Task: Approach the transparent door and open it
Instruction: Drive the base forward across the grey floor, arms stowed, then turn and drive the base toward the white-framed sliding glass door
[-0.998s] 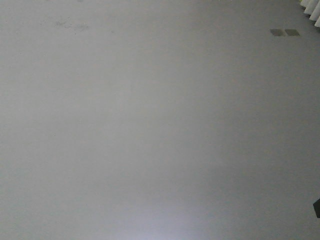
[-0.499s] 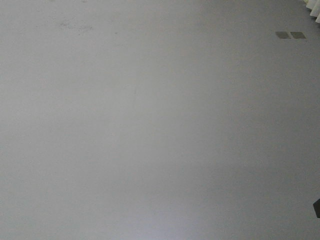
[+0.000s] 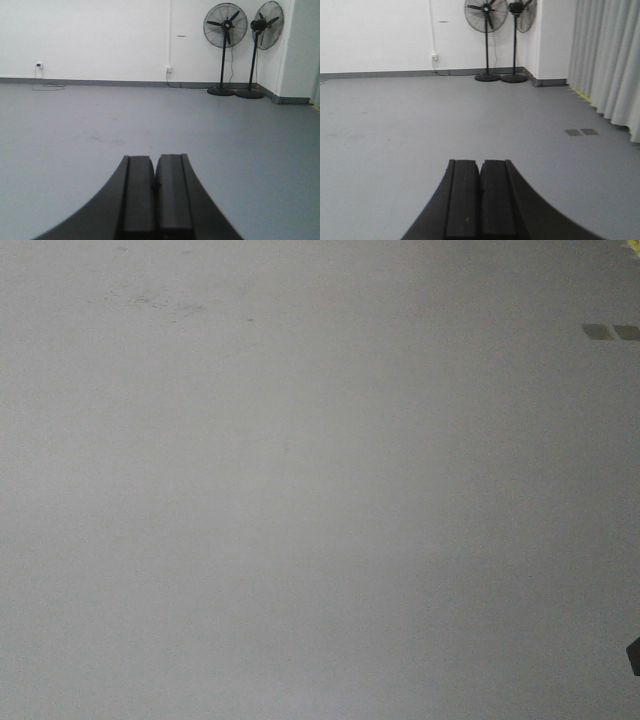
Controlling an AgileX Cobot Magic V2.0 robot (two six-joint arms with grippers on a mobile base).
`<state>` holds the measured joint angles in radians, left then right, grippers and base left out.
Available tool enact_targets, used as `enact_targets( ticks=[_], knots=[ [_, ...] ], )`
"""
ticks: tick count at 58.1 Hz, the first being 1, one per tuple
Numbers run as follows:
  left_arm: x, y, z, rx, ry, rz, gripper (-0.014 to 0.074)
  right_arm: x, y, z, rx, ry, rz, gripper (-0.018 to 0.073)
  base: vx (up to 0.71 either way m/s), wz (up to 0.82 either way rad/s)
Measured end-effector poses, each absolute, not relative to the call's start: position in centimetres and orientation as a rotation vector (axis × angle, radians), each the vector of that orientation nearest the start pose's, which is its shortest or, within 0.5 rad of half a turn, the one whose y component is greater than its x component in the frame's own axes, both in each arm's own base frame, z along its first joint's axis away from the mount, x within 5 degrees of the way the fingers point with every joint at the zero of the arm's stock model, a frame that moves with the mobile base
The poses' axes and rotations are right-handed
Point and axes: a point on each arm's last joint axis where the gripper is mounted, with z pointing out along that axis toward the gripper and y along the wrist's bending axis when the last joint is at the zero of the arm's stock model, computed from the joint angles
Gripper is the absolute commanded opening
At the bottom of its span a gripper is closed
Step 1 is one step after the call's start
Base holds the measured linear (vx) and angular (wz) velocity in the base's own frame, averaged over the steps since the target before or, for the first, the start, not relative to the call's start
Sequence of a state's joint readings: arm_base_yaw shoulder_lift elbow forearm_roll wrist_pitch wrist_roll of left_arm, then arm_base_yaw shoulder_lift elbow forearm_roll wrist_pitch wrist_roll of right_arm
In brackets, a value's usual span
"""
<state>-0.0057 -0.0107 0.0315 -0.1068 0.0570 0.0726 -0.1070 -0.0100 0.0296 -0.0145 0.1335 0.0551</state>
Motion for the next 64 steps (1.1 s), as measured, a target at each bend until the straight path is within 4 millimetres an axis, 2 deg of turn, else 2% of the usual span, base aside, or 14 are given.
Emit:
enact_targets(
  ticks=[27, 64],
  knots=[
    [5.69, -0.09, 19.8, -0.017, 1.561, -0.036, -0.0006, 5.64, -0.62, 19.16, 0.122, 1.632, -0.052, -0.0006, 0.42, 0.41],
    [5.69, -0.09, 19.8, -0.017, 1.561, -0.036, -0.0006, 5.64, -0.62, 19.16, 0.122, 1.632, -0.052, -0.0006, 0.53, 0.45]
  ],
)
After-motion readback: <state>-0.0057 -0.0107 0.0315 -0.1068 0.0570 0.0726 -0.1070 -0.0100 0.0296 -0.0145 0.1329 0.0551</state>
